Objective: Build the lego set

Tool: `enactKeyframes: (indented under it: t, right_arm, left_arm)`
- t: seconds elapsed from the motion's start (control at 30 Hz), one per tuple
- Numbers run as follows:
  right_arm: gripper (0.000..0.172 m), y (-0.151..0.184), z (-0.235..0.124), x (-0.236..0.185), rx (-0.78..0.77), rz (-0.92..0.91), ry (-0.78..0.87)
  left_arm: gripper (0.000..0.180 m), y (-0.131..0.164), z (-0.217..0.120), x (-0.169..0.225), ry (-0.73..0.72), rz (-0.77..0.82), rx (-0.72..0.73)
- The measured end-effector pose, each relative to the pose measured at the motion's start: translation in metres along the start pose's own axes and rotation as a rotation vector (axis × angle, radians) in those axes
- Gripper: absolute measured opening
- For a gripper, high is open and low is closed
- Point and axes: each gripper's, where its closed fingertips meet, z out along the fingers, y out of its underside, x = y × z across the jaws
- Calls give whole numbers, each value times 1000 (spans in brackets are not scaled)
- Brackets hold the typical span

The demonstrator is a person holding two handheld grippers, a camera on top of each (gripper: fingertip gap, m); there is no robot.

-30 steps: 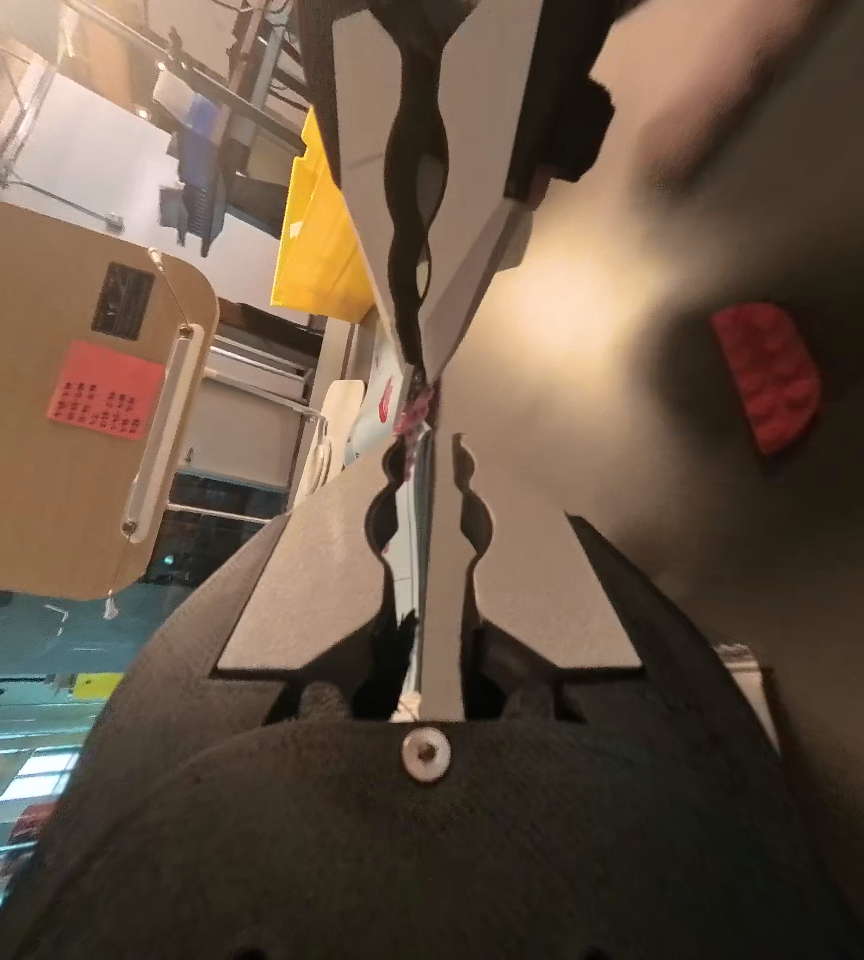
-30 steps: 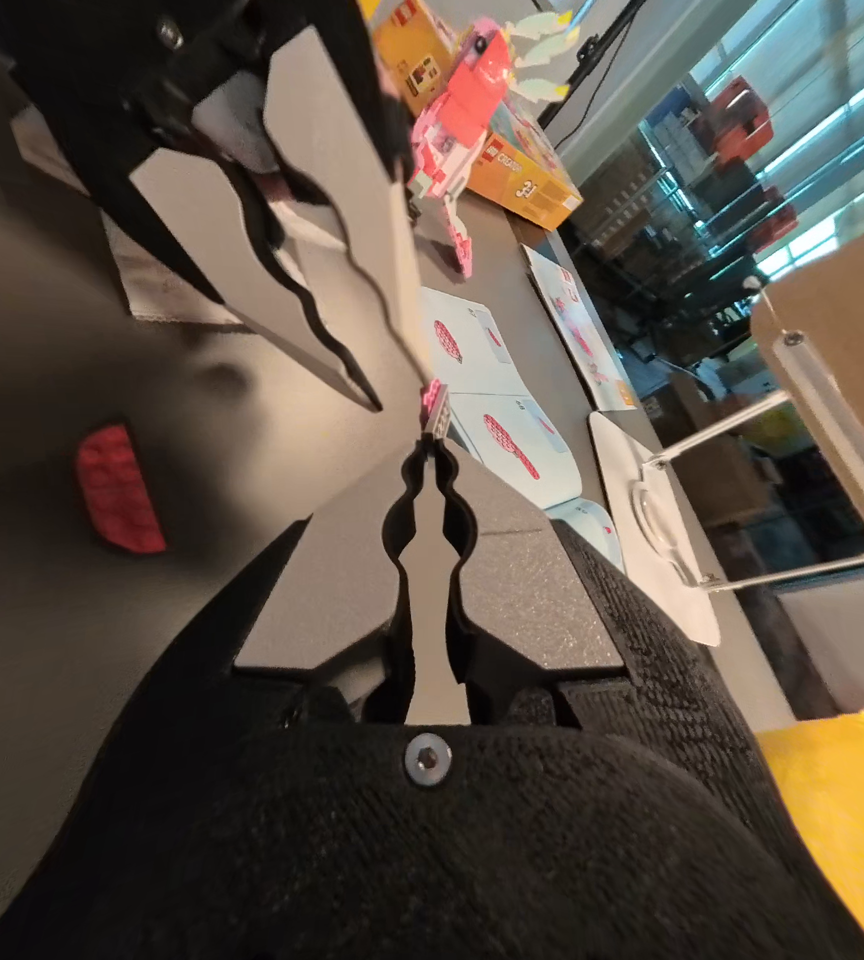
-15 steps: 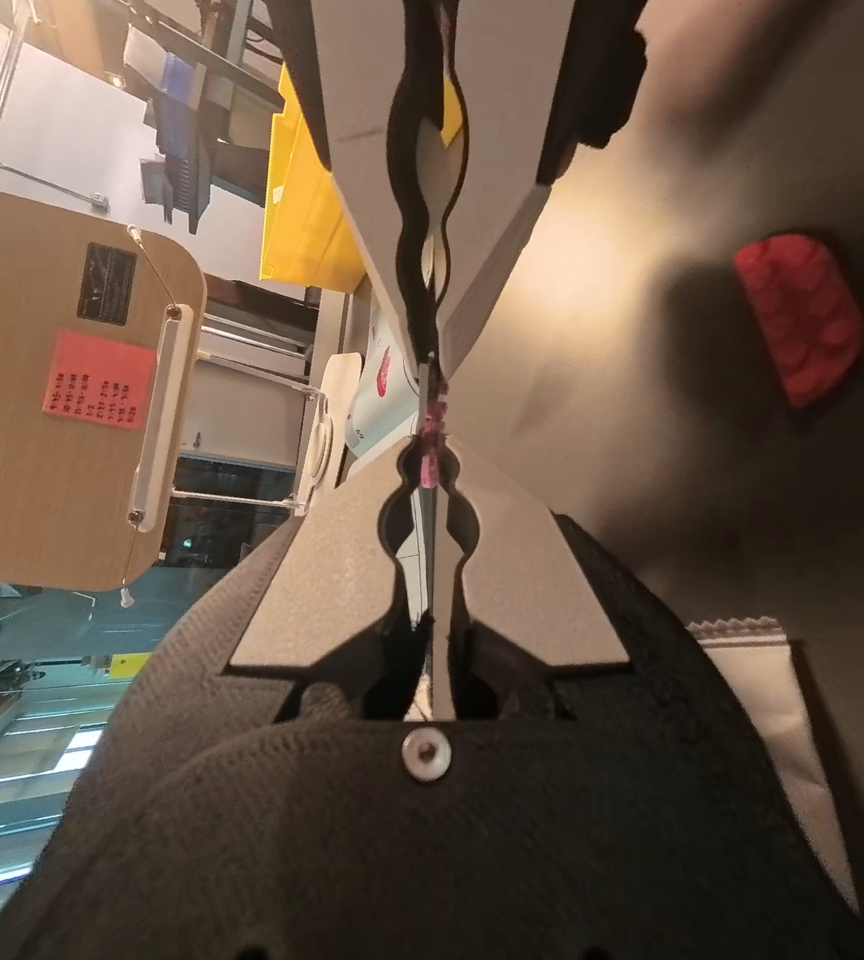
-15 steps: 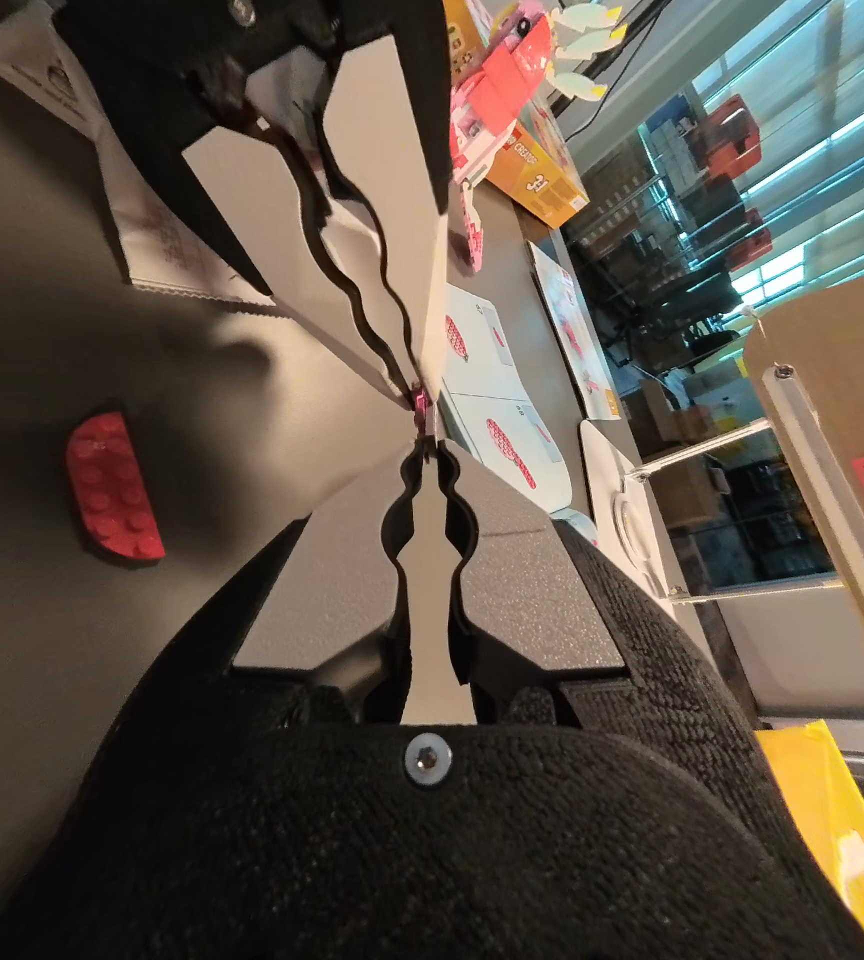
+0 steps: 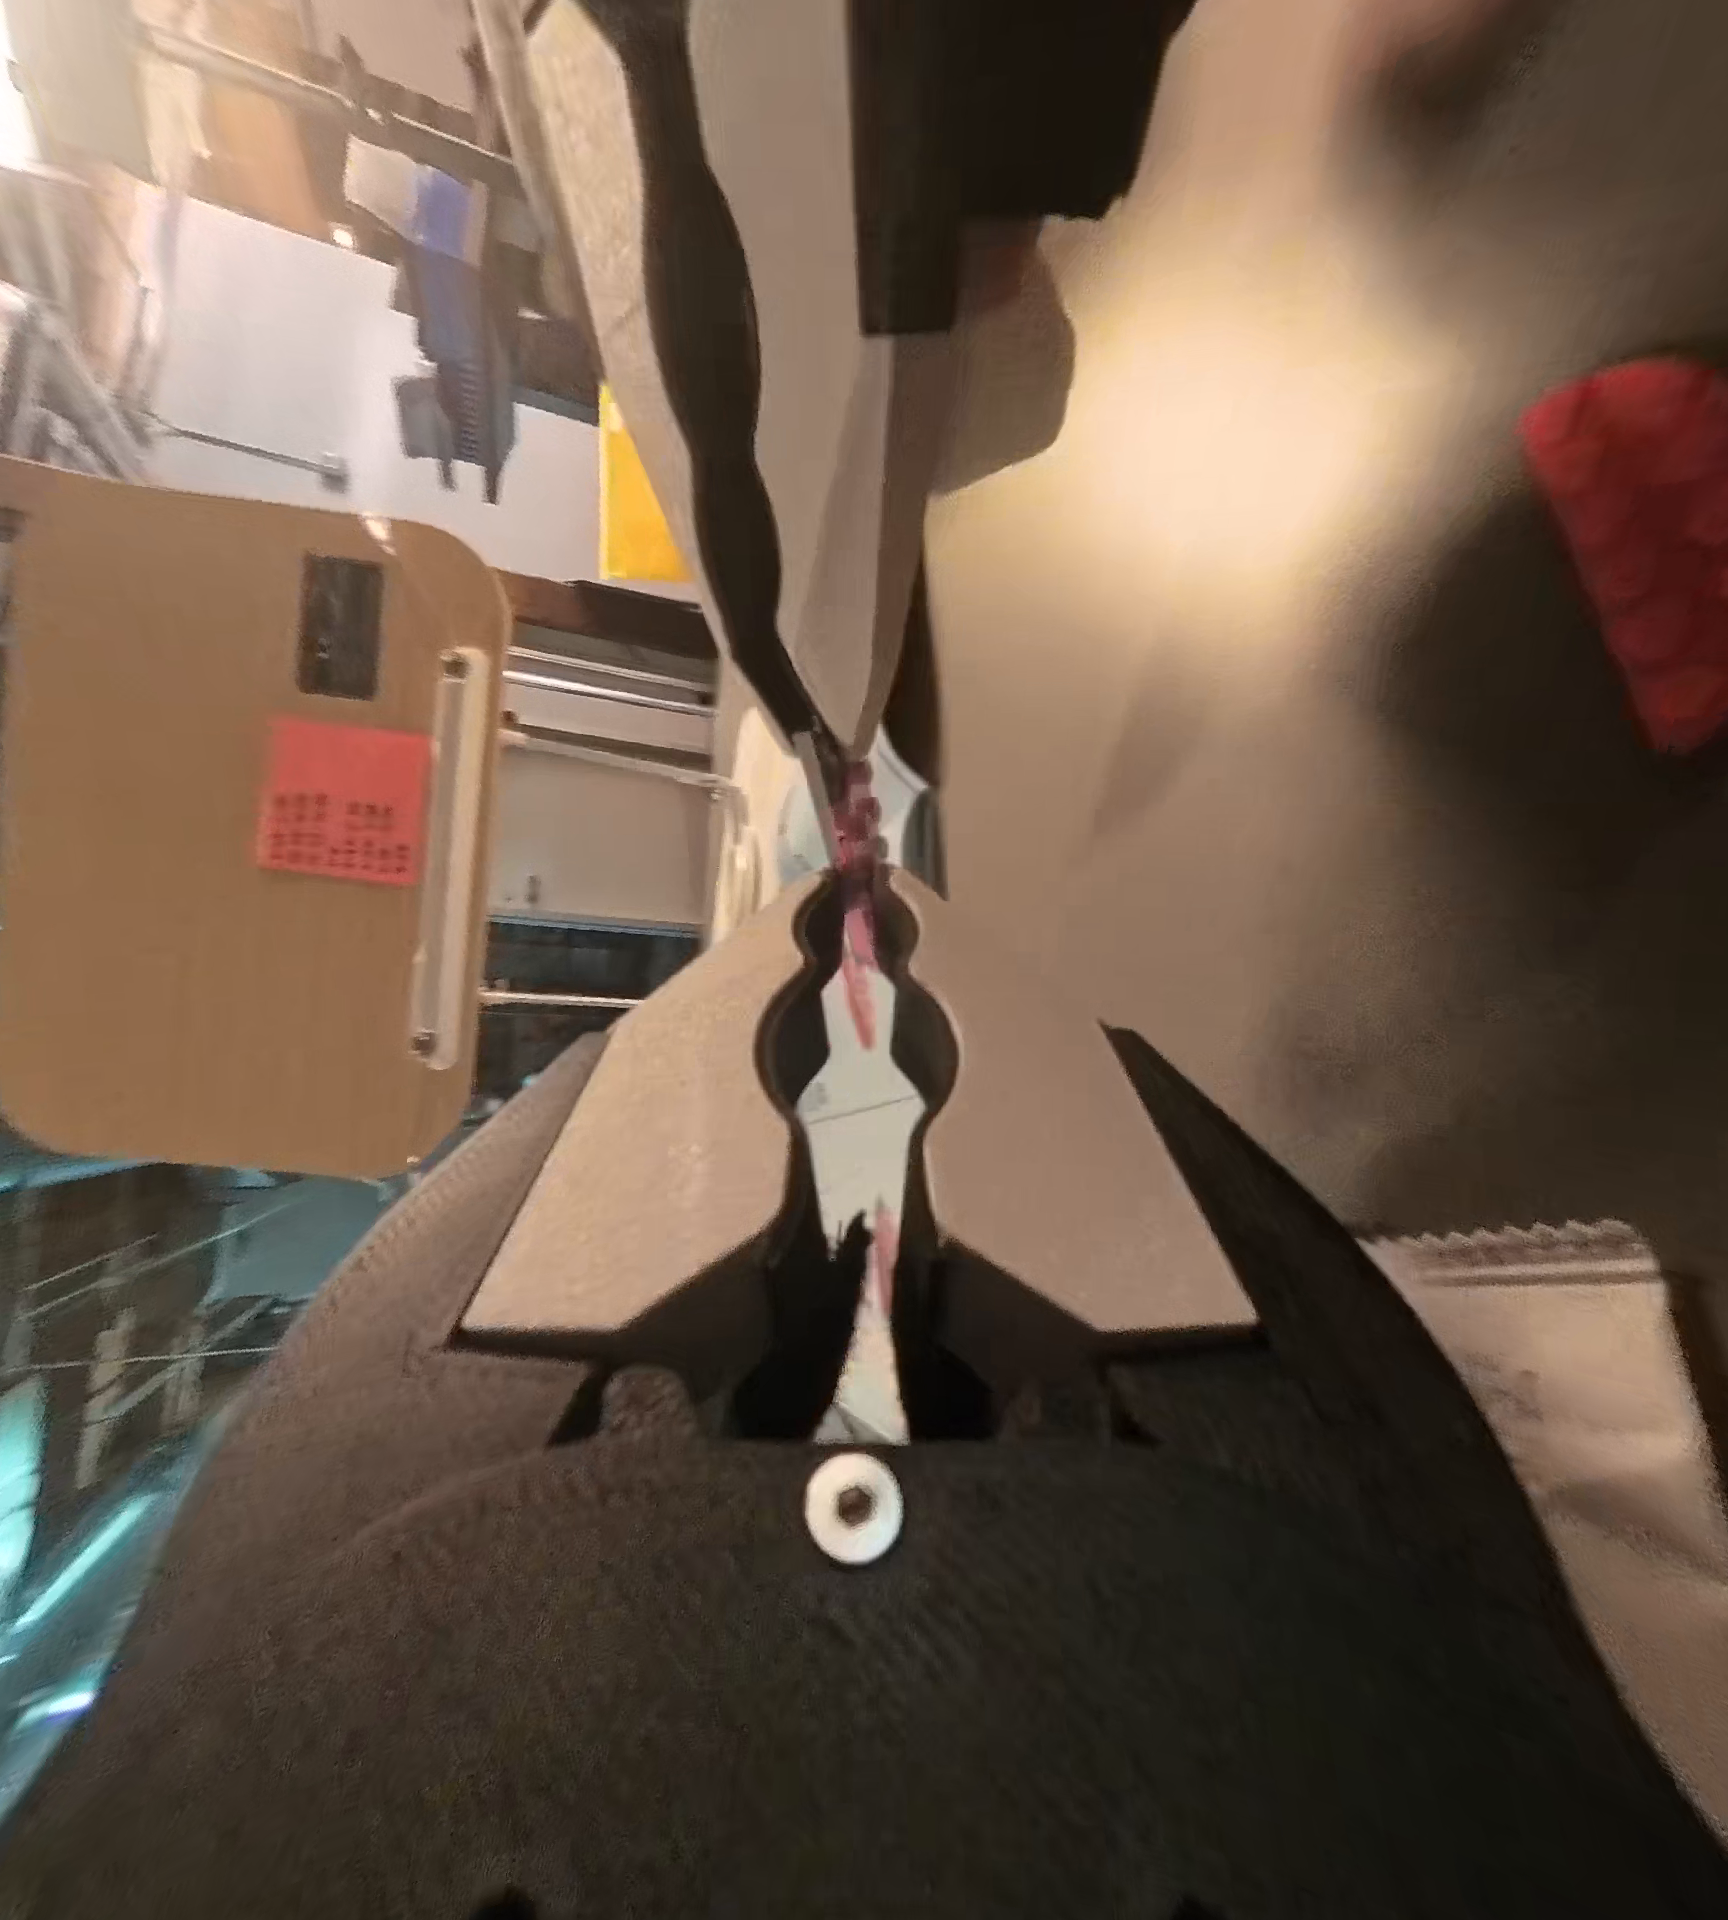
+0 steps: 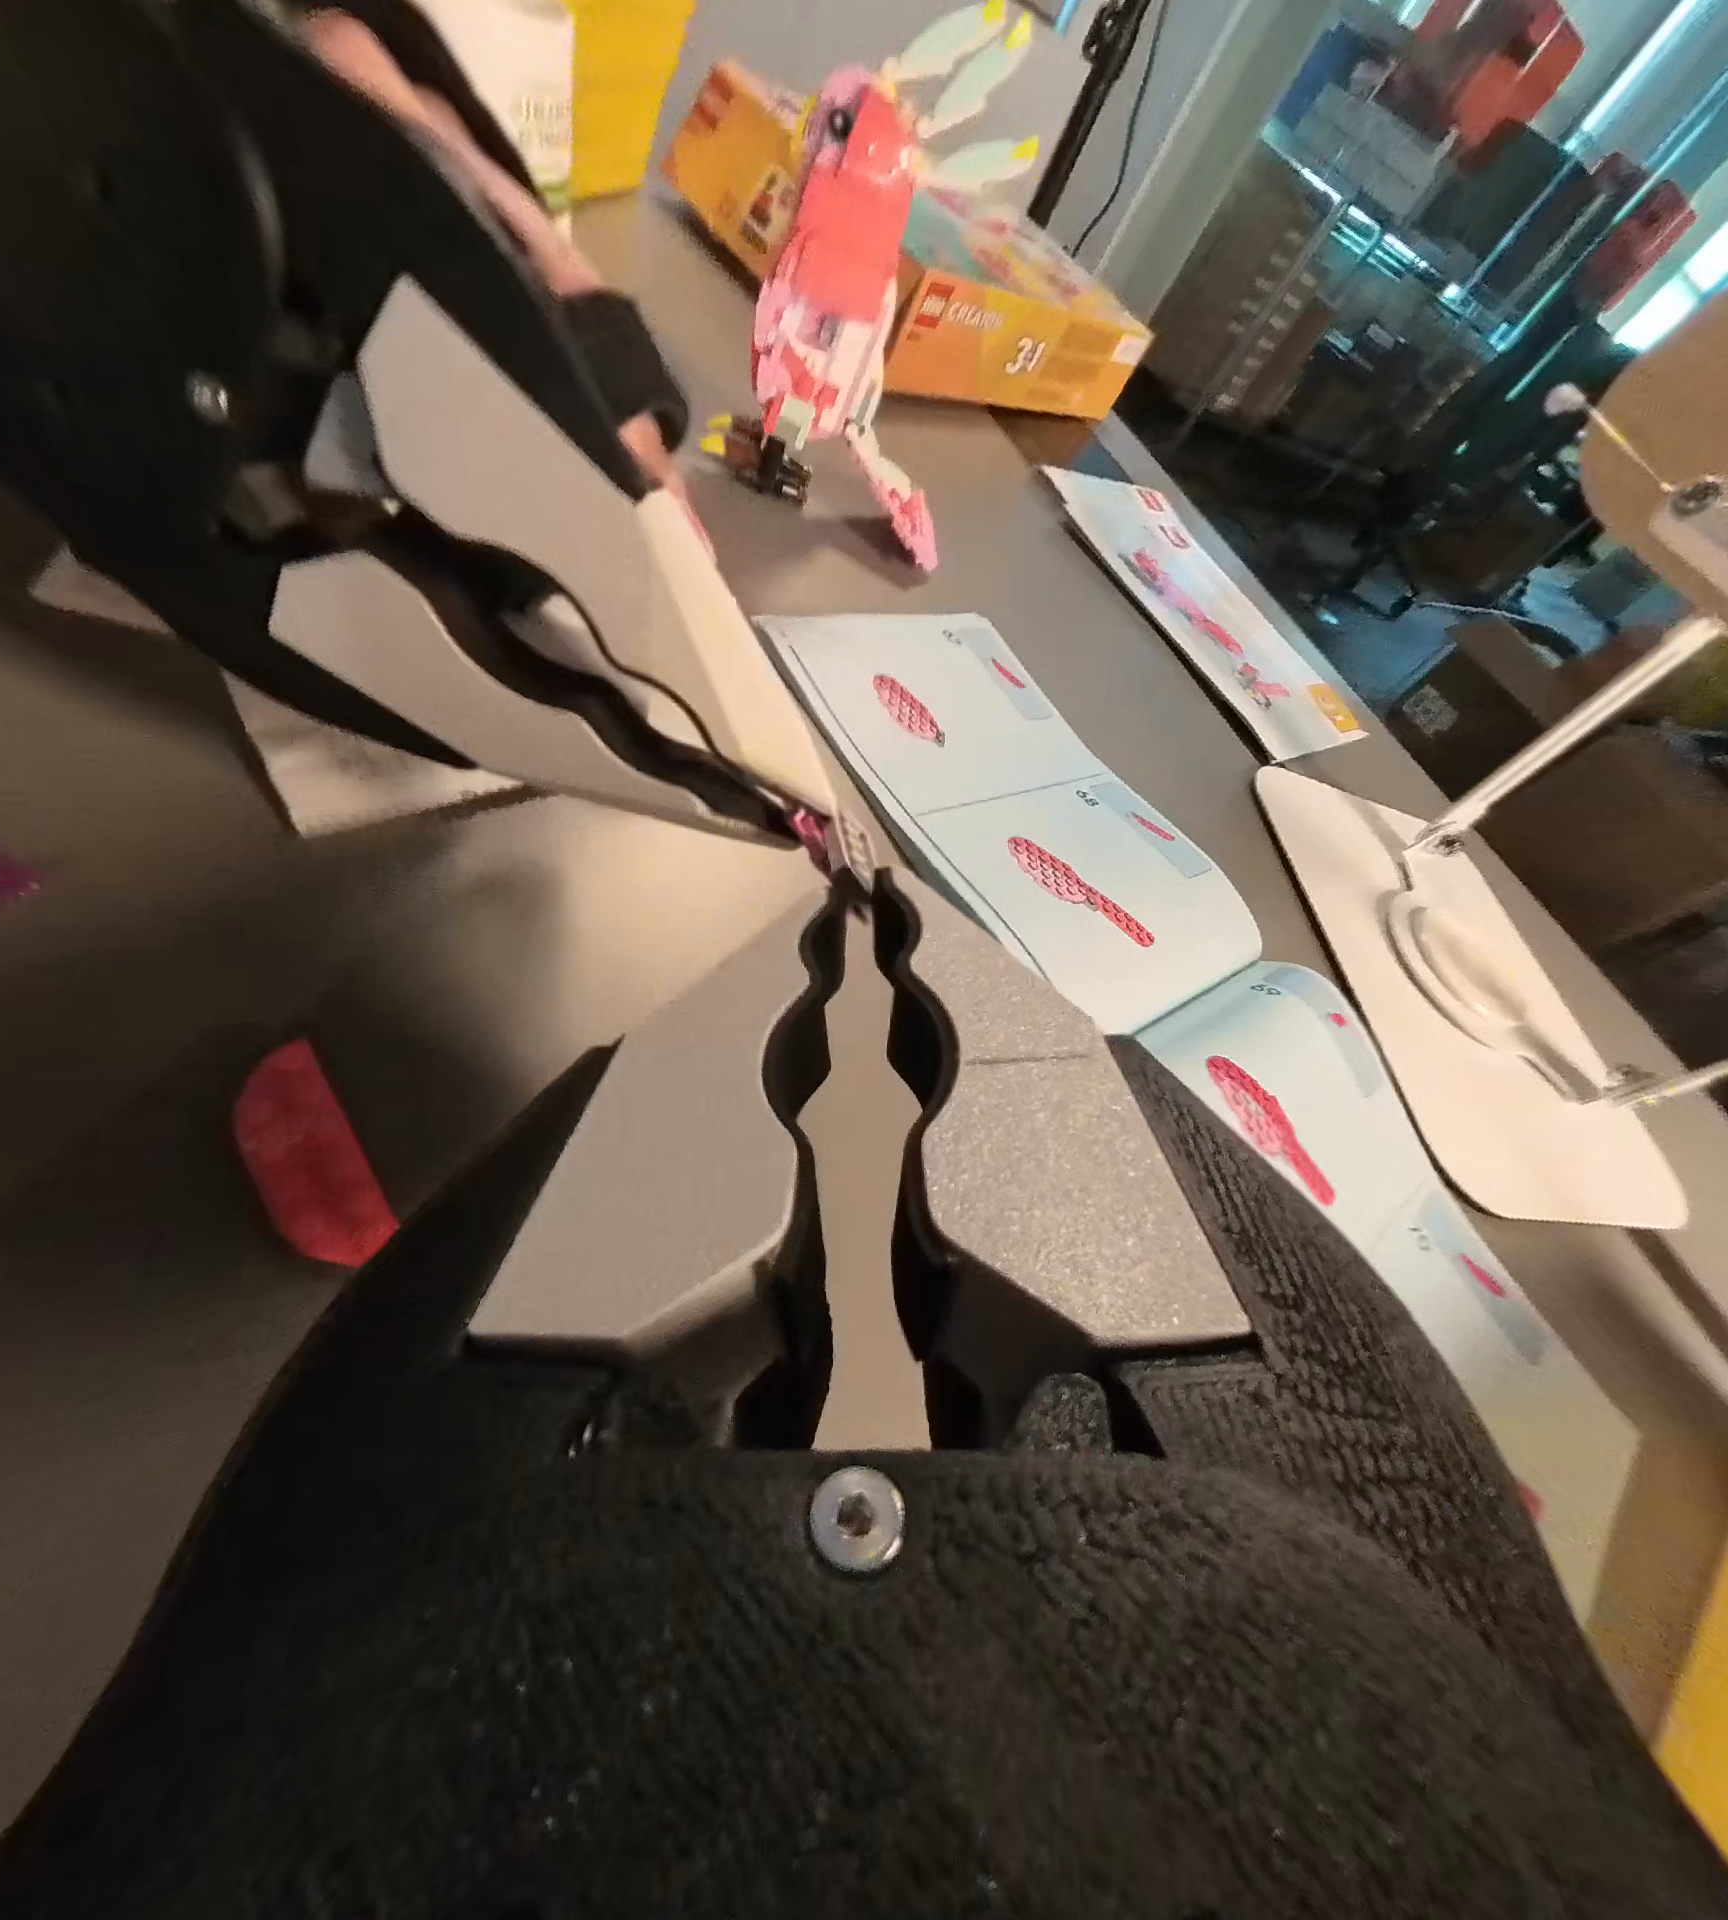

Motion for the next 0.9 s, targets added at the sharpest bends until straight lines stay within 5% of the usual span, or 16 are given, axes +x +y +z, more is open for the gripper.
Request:
enactKeyframes:
  t: [0.33, 0.63, 0.7, 0.9]
  right_arm:
    - [0, -12, -6, 6, 108, 109, -14]
    - [6, 6, 0, -6, 22, -148, 12]
    - [21, 4, 0, -9, 24, -158, -7]
    - [4, 8, 1, -11, -2, -187, -15]
  left_arm:
    - [4, -5, -5, -16, -189, 210, -14]
    - [4, 1, 1, 0, -67, 169, -26]
    - [4, 2, 1, 0, -57, 150, -31]
    - [3, 1, 2, 7, -24, 166, -24]
